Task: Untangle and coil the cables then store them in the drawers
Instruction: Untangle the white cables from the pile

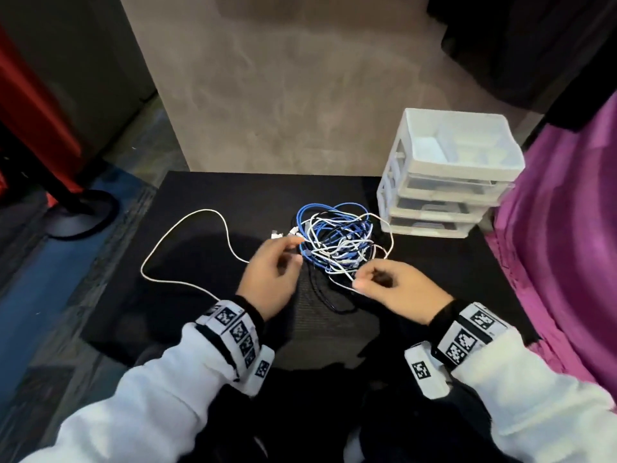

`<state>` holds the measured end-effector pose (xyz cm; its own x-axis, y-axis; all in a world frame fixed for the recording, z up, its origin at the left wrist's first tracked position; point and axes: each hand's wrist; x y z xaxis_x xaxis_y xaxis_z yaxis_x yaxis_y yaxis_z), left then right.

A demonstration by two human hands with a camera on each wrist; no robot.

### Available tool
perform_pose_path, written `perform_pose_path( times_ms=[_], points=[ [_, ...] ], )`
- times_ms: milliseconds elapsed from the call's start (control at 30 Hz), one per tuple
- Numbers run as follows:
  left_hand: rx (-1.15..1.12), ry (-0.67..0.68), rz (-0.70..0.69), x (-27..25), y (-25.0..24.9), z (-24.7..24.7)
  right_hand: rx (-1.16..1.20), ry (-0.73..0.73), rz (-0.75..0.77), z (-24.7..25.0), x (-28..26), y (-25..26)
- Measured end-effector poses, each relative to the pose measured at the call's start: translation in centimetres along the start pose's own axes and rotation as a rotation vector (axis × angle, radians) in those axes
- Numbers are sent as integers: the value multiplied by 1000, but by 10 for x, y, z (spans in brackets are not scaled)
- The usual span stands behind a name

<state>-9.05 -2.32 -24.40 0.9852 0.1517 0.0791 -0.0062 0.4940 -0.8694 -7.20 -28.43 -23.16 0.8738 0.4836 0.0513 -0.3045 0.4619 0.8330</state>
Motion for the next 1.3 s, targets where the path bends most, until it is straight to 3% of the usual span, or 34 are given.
perform_pose_path(
  times_ms=[133, 267, 433, 533, 600, 667, 767, 833, 967, 1133, 1300],
  points=[
    [274, 88, -252, -1, -11, -31, -79, 34, 67, -15, -4, 3],
    [31, 320, -88, 0, -32, -28, -3, -79, 143, -2, -2, 30],
    [78, 197, -103, 19, -24, -4, 93, -219, 237, 30, 0, 61],
    [155, 135, -101, 31, -21, 8, 57, -217, 259, 40, -1, 65],
    [9, 96, -23, 38, -34, 12, -6, -164, 241, 38, -2, 57],
    [-294, 27, 38, 40, -56, 15, -79, -98, 169, 31, -2, 42],
    [-446, -42, -87, 36, -90, 14, -112, -52, 58, 19, -3, 20],
    [-415, -4, -121, 32, -94, 10, -107, -86, 34, 14, -2, 18],
    [-280, 110, -48, 29, -86, 2, 4, -247, 127, 19, 9, 48],
    [-251, 174, -151, 19, -94, -4, 52, -247, 248, 33, 24, 94],
    [-204, 205, -93, 26, -67, -20, 77, -360, 337, 50, 27, 118]
  ],
)
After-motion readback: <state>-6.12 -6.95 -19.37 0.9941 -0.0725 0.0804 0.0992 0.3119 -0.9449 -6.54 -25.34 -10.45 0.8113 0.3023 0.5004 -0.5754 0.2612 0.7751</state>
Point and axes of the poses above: each hand's wrist, its own x-axis towards the middle knuckle, its own z-axis out of the back of the hand, y = z × x, and after that the axes turned 12 degrees about z, right-handed
